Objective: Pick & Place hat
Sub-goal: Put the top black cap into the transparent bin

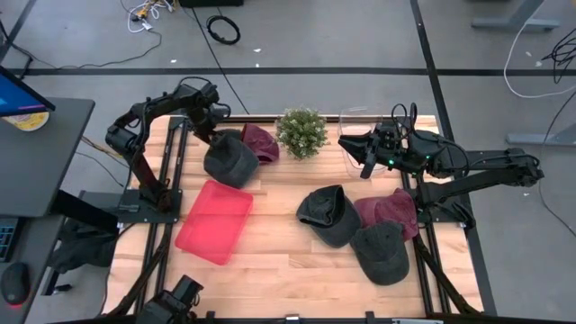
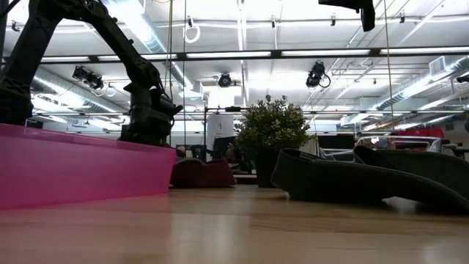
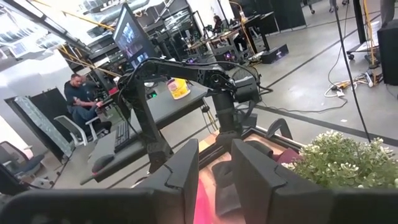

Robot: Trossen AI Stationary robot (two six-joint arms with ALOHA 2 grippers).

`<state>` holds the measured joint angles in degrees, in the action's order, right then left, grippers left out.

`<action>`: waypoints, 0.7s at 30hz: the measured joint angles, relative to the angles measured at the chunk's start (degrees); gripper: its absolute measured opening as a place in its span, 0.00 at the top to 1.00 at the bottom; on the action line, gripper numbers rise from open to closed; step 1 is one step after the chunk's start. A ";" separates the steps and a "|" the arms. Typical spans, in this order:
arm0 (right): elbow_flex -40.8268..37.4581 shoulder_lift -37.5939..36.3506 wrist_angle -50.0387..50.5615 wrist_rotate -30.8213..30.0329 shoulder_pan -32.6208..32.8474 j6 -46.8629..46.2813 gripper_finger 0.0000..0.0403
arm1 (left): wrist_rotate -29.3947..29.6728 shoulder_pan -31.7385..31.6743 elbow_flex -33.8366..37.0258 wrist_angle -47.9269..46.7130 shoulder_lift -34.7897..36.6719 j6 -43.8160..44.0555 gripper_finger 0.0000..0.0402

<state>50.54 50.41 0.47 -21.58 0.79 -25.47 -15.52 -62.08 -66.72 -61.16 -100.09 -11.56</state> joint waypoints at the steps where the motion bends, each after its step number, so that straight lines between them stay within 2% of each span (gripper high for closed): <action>1: 0.00 0.00 0.00 -0.02 0.00 0.07 0.75 | -0.11 0.01 0.00 -0.02 0.00 0.00 0.43; 12: 0.00 0.00 0.00 -0.02 -0.01 0.45 0.75 | -0.21 0.00 0.00 0.32 0.00 -0.25 0.96; 16: 0.00 0.00 -0.01 -0.02 0.00 0.47 0.75 | -0.50 0.00 0.00 -1.91 0.24 -0.89 0.97; 21: 0.00 0.00 -0.02 -0.02 0.00 0.47 0.75 | -3.60 0.02 -0.02 -11.04 3.64 -3.84 0.98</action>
<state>50.54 50.41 0.45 -21.61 0.80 -24.99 -19.12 -62.06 -66.74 -72.20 -96.45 -15.41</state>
